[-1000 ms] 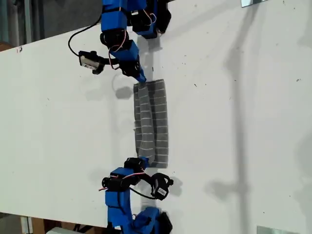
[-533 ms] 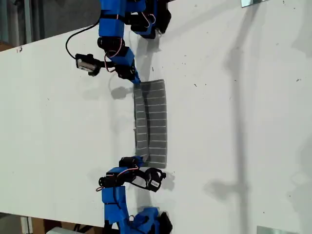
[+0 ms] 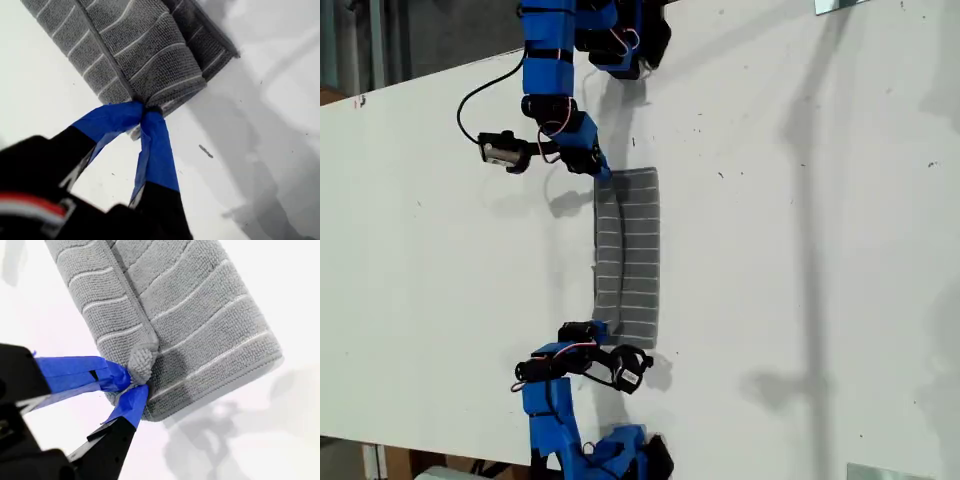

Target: Grasp corners of a square towel and fold twice.

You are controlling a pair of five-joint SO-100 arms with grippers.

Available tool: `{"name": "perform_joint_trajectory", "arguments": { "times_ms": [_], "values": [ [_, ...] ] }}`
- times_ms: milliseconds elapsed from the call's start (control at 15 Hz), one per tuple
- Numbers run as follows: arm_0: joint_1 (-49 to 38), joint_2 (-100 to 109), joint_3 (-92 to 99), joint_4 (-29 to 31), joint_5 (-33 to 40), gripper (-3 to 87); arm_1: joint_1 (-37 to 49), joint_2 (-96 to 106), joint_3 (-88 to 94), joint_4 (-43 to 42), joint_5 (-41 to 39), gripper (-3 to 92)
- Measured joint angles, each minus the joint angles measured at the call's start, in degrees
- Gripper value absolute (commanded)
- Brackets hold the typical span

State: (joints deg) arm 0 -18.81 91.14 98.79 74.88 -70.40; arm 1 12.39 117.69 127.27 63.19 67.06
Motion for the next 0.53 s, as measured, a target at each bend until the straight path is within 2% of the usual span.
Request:
{"name": "perform_joint_trajectory", "arguments": {
  "times_ms": [267,533],
  "values": [
    [4.7,-0.2,0.0,0.7,-1.4,-0.1,-5.3,0.8,-0.1,0.4,2.2,-0.1],
    [8.4,-0.2,-1.7,4.9,-1.5,-0.1,-11.0,1.2,-0.1,2.4,3.7,-0.1]
  ]
}}
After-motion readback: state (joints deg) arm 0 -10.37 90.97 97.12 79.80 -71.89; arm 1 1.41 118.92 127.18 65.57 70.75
